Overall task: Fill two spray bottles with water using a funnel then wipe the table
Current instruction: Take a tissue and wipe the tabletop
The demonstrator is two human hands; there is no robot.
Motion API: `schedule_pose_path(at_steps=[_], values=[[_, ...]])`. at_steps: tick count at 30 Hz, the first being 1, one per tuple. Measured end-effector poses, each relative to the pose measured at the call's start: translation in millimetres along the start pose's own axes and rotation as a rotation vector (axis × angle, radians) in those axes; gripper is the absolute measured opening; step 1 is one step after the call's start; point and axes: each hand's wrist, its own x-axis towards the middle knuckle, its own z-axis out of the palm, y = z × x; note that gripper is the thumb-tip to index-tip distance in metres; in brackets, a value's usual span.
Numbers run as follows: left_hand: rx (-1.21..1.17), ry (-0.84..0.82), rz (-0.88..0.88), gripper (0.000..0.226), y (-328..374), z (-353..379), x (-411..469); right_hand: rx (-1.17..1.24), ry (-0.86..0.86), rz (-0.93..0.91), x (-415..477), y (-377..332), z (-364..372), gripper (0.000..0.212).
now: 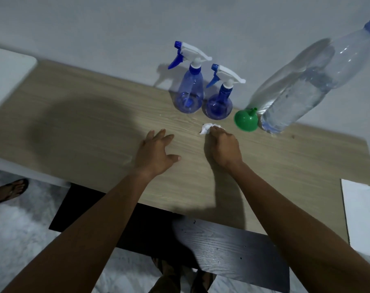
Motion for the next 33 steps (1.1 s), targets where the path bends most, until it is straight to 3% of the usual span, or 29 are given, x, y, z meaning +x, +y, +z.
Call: schedule_pose_path(at_steps=[5,12,15,19,22,28,33], values=[[0.070,0.032,-0.099,0.082,-33,-12,1,0.123,-0.097,-0.304,5,-56,33,0.028],[0.125,-0.086,-0.073,0.095,-52,-16,1,-0.105,-0.432,-0.258,62,-80,58,0.058],[0.147,-0.090,-0.066,0.096,-54,-16,3,-0.129,-0.490,-0.288,71,-78,52,0.057],[0.136,-0.100,-0.064,0.096,-53,-17,0,0.017,-0.356,-0.239,68,-88,41,0.039],[0.097,-0.104,-0.048,0.094,-52,-20,-5,-0.090,-0.387,-0.250,60,-96,46,0.048],[0.008,-0.089,0.060,0.096,-64,-9,-59,-0.081,-0.326,-0.335,-3,-94,41,0.034],[0.065,-0.145,0.075,0.107,-70,-6,-73,-0.080,-0.313,-0.417,-89,-70,49,0.051]])
